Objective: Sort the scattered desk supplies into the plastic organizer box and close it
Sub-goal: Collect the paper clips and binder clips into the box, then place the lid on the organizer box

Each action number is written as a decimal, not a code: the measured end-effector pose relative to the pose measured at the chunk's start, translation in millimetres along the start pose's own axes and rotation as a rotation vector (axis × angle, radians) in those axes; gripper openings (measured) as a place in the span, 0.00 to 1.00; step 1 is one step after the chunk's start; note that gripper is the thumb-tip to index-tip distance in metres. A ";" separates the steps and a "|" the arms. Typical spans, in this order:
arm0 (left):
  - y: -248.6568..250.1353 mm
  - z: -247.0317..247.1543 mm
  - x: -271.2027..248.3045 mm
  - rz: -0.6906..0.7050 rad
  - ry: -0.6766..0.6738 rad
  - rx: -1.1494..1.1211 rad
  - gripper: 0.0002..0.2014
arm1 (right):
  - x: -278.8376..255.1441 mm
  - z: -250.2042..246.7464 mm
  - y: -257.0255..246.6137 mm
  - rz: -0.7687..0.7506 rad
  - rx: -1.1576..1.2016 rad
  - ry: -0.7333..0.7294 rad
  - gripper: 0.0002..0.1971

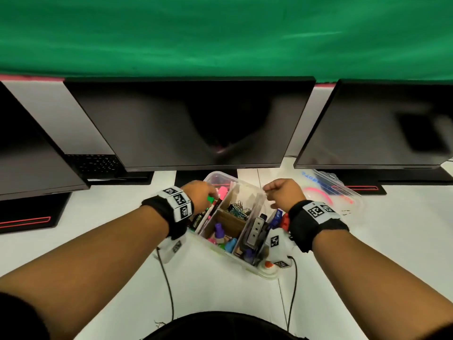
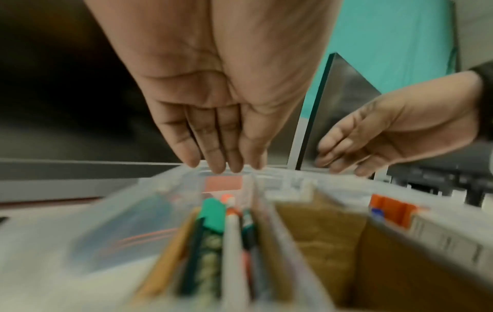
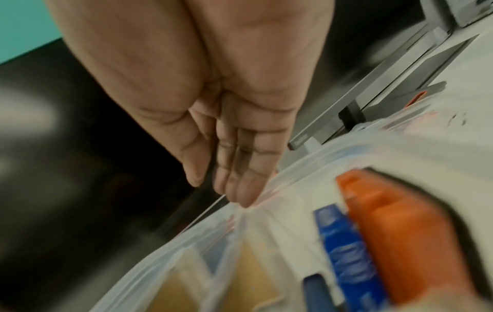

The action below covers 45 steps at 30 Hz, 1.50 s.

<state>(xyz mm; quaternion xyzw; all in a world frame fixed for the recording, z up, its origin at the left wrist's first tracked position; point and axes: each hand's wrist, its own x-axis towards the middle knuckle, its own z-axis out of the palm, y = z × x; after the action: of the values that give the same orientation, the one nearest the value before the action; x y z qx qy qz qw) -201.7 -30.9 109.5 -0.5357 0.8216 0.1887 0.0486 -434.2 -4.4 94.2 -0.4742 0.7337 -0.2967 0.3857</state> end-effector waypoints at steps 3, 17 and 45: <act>-22.8 6.4 -13.0 -0.038 -0.040 0.056 0.15 | 9.4 -27.7 28.4 0.078 -0.020 0.117 0.16; -36.5 46.0 -33.6 -0.175 0.087 -0.111 0.34 | 15.5 -32.3 118.6 0.252 -0.710 0.024 0.25; -96.0 55.2 -85.7 -0.410 0.054 -0.116 0.44 | -55.9 11.5 102.7 -0.100 -0.961 0.037 0.21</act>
<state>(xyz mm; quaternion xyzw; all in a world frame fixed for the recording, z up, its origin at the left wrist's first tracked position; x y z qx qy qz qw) -86.1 28.9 57.9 -0.6986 0.6840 0.2074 0.0328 -458.3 84.9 21.7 -0.6281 0.7708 0.0493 0.0951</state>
